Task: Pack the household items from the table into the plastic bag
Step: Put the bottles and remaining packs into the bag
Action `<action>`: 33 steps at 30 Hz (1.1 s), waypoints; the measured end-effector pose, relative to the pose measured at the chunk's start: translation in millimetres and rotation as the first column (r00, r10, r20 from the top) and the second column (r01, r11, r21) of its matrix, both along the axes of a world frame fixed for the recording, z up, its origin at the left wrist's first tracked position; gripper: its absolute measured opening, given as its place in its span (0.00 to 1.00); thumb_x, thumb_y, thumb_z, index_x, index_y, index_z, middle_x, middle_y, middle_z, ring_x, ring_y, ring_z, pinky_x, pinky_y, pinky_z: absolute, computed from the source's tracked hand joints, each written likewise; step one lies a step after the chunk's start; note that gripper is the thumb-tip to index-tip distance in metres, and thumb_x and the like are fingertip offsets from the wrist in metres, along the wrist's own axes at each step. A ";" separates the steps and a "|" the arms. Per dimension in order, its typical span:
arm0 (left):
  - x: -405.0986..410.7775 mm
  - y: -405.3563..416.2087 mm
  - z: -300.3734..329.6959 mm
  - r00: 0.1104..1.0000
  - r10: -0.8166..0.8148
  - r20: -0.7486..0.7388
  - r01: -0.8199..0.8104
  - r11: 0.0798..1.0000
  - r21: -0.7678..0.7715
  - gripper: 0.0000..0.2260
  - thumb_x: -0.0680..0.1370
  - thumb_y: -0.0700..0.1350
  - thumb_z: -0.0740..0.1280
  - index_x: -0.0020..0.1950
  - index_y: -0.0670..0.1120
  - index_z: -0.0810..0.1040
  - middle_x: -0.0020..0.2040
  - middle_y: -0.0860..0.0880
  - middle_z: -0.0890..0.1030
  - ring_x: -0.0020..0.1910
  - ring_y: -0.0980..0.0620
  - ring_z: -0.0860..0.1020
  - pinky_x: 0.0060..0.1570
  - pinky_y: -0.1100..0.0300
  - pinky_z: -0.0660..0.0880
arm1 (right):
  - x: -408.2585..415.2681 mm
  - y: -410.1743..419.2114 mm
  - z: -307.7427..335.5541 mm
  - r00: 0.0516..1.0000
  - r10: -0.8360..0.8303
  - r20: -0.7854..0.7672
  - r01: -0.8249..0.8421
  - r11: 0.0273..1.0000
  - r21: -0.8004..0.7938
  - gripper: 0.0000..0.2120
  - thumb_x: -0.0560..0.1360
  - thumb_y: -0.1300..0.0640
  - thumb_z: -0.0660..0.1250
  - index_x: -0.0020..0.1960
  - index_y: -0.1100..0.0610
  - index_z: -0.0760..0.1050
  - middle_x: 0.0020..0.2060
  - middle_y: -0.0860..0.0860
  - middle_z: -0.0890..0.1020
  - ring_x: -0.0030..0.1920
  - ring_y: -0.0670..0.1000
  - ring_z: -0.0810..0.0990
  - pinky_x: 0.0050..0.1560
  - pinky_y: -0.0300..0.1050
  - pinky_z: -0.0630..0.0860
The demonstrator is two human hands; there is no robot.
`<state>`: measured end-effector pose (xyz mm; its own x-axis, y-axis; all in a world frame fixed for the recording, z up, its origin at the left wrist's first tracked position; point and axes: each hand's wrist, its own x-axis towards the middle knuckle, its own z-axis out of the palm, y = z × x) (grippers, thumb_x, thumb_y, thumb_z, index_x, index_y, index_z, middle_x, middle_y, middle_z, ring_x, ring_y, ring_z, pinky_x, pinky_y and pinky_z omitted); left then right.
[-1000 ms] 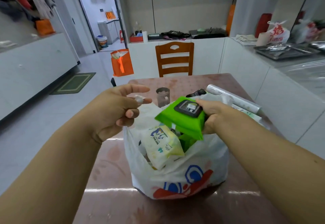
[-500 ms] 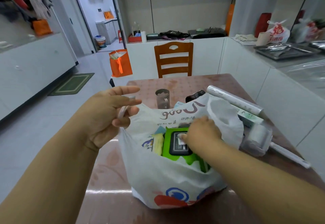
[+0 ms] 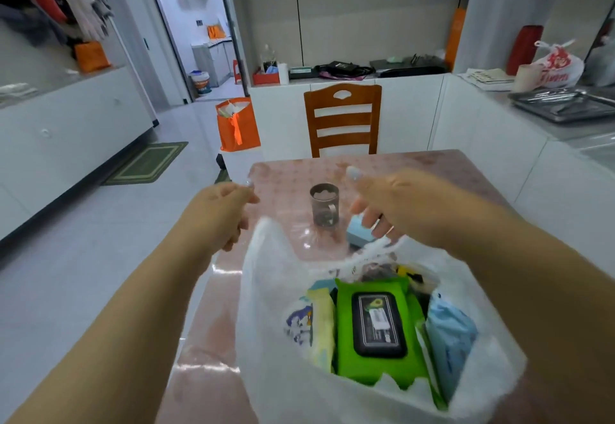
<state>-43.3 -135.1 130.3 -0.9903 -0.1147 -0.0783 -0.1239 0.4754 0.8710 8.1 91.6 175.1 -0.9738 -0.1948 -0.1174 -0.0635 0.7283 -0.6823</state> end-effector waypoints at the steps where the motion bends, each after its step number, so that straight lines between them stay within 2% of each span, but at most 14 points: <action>1: -16.5 0.6 -9.6 1.000 -0.009 0.017 0.009 1.000 -0.016 0.13 0.81 0.51 0.60 0.48 0.45 0.80 0.32 0.46 0.74 0.26 0.51 0.68 0.27 0.61 0.66 | -7.7 0.4 9.1 1.000 -0.013 -0.002 0.013 1.000 0.001 0.20 0.82 0.45 0.53 0.54 0.58 0.77 0.46 0.54 0.81 0.48 0.54 0.80 0.56 0.52 0.76; 3: -48.8 4.7 -30.9 0.996 -0.038 0.081 0.041 0.998 -0.046 0.11 0.80 0.50 0.62 0.48 0.44 0.79 0.34 0.46 0.74 0.28 0.51 0.69 0.27 0.61 0.66 | -28.6 0.7 21.5 0.998 -0.062 0.003 0.062 0.998 -0.007 0.26 0.79 0.39 0.49 0.52 0.56 0.77 0.45 0.53 0.82 0.47 0.54 0.80 0.57 0.52 0.76; 5: -76.2 12.4 -55.8 0.978 -0.091 0.186 0.115 0.986 -0.121 0.10 0.80 0.50 0.65 0.49 0.44 0.78 0.40 0.46 0.77 0.34 0.50 0.74 0.30 0.60 0.71 | -50.4 -1.8 23.7 0.996 -0.086 0.029 0.085 0.996 0.028 0.26 0.79 0.38 0.48 0.49 0.55 0.76 0.45 0.54 0.82 0.46 0.54 0.81 0.54 0.51 0.78; 8: -102.5 22.9 -99.2 0.907 -0.143 0.397 0.265 0.925 -0.273 0.15 0.78 0.53 0.66 0.57 0.43 0.77 0.50 0.45 0.79 0.50 0.46 0.78 0.48 0.53 0.80 | -77.9 -6.5 14.2 0.987 -0.094 0.133 0.084 0.993 0.084 0.24 0.80 0.40 0.48 0.53 0.56 0.75 0.47 0.51 0.81 0.48 0.52 0.81 0.48 0.44 0.78; 10: -109.6 28.3 -124.8 0.849 -0.173 0.500 0.384 0.851 -0.358 0.20 0.77 0.57 0.66 0.61 0.43 0.76 0.56 0.45 0.80 0.54 0.45 0.79 0.55 0.51 0.78 | -92.0 -5.1 0.3 0.978 -0.115 0.173 0.100 0.990 0.096 0.24 0.81 0.42 0.50 0.58 0.59 0.75 0.49 0.53 0.81 0.48 0.53 0.81 0.46 0.42 0.77; 15: -117.0 43.9 -155.4 0.741 -0.149 0.654 0.534 0.722 -0.440 0.30 0.77 0.62 0.62 0.72 0.43 0.70 0.70 0.44 0.73 0.65 0.43 0.74 0.61 0.53 0.70 | -108.8 -5.4 -31.4 0.929 -0.138 0.344 0.128 0.990 0.054 0.23 0.80 0.41 0.52 0.51 0.57 0.77 0.43 0.54 0.80 0.42 0.52 0.78 0.43 0.43 0.75; 18: -115.8 45.5 -158.7 0.641 -0.029 0.767 0.577 0.677 -0.456 0.27 0.78 0.63 0.61 0.67 0.44 0.74 0.67 0.44 0.76 0.62 0.44 0.76 0.60 0.53 0.71 | -110.7 -6.0 -41.8 0.906 -0.150 0.395 0.146 0.988 0.039 0.26 0.79 0.38 0.54 0.53 0.58 0.77 0.41 0.56 0.81 0.40 0.53 0.77 0.40 0.43 0.74; 20: -116.4 42.2 -164.7 0.595 0.003 0.803 0.532 0.748 -0.397 0.19 0.77 0.62 0.62 0.51 0.46 0.77 0.53 0.46 0.79 0.49 0.47 0.78 0.55 0.54 0.73 | -111.3 -6.0 -46.5 0.907 -0.137 0.399 0.138 0.990 0.025 0.27 0.78 0.36 0.54 0.55 0.59 0.77 0.43 0.57 0.81 0.40 0.54 0.76 0.43 0.45 0.74; 22: -116.4 37.5 -170.1 0.607 0.004 0.795 0.471 0.803 -0.364 0.18 0.76 0.62 0.65 0.46 0.46 0.75 0.46 0.47 0.77 0.40 0.48 0.76 0.47 0.54 0.74 | -111.5 -5.8 -47.8 0.903 -0.134 0.408 0.144 0.990 0.007 0.28 0.78 0.37 0.53 0.55 0.60 0.77 0.42 0.55 0.79 0.41 0.54 0.75 0.41 0.44 0.72; 24: -115.5 32.4 -170.3 0.616 0.014 0.787 0.422 0.838 -0.346 0.20 0.74 0.61 0.68 0.46 0.44 0.76 0.45 0.45 0.80 0.39 0.47 0.79 0.41 0.54 0.77 | -111.6 -5.9 -47.0 0.903 -0.144 0.405 0.157 0.988 0.001 0.28 0.78 0.37 0.53 0.55 0.60 0.77 0.42 0.55 0.78 0.41 0.54 0.75 0.40 0.43 0.73; 27: -117.9 24.2 -156.7 0.688 0.038 0.724 0.305 0.891 -0.336 0.20 0.69 0.60 0.73 0.45 0.43 0.80 0.40 0.42 0.85 0.37 0.44 0.85 0.43 0.50 0.83 | -110.7 -3.7 -45.9 0.915 -0.151 0.375 0.148 0.988 0.036 0.28 0.78 0.37 0.52 0.54 0.60 0.77 0.41 0.55 0.80 0.41 0.55 0.78 0.50 0.52 0.80; 28: -121.2 21.1 -147.4 0.738 0.045 0.674 0.260 0.902 -0.345 0.20 0.69 0.60 0.74 0.46 0.43 0.80 0.40 0.42 0.85 0.36 0.44 0.85 0.41 0.49 0.83 | -109.8 -3.3 -44.9 0.916 -0.154 0.370 0.146 0.988 0.050 0.28 0.79 0.37 0.52 0.54 0.60 0.77 0.42 0.55 0.80 0.42 0.56 0.79 0.52 0.53 0.80; 30: -129.7 13.6 -123.0 0.848 0.054 0.528 0.160 0.923 -0.350 0.19 0.70 0.58 0.74 0.47 0.43 0.79 0.41 0.42 0.84 0.37 0.43 0.85 0.39 0.48 0.83 | -106.8 -3.2 -42.2 0.922 -0.168 0.350 0.157 0.986 0.061 0.28 0.79 0.38 0.52 0.55 0.60 0.77 0.44 0.56 0.82 0.42 0.57 0.81 0.47 0.49 0.79; 33: -134.1 6.3 -74.9 0.945 0.075 0.317 -0.034 0.991 -0.133 0.17 0.72 0.55 0.73 0.48 0.43 0.78 0.40 0.43 0.83 0.37 0.44 0.84 0.38 0.46 0.83 | -99.9 -4.4 -36.7 0.929 -0.172 0.327 0.167 0.985 0.042 0.26 0.79 0.38 0.53 0.56 0.59 0.75 0.46 0.56 0.83 0.40 0.52 0.79 0.41 0.43 0.75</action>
